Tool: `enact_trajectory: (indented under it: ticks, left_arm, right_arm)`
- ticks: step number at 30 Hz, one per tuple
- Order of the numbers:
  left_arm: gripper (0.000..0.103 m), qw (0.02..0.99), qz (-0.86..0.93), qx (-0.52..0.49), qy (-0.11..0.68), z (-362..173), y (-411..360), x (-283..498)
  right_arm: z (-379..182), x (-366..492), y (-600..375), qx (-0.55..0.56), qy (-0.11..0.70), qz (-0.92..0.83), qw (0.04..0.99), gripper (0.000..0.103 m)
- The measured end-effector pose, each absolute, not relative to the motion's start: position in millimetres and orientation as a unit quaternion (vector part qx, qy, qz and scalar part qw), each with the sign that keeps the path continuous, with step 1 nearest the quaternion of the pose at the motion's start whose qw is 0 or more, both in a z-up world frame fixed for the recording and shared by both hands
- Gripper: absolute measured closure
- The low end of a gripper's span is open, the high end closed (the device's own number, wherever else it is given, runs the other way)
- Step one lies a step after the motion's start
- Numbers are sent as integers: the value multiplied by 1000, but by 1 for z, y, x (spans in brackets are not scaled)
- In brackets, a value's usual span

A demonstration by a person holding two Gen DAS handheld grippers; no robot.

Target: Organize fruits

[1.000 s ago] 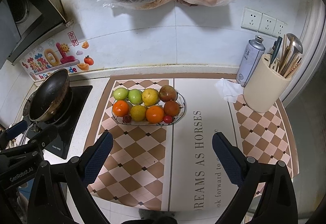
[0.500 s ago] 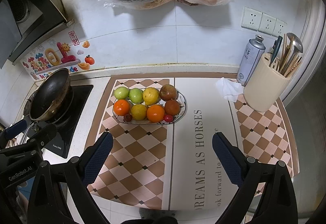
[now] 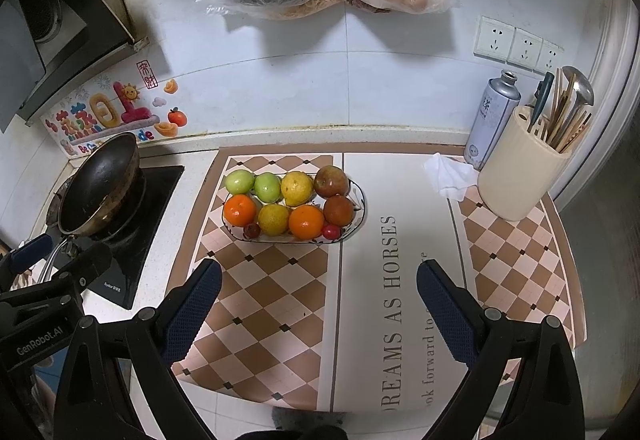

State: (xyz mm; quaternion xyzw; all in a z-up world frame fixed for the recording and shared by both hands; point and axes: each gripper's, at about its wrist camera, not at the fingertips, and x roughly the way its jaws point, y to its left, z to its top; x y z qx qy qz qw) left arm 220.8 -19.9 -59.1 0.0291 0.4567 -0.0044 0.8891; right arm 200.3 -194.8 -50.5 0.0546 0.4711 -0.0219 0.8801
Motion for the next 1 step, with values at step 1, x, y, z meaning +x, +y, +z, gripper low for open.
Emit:
enact_trajectory:
  ticks: [1]
  left_arm:
    - [2, 889, -4, 29, 456, -59, -20, 221]
  right_arm:
    - [-52, 201, -195, 54, 471, -21, 880, 3]
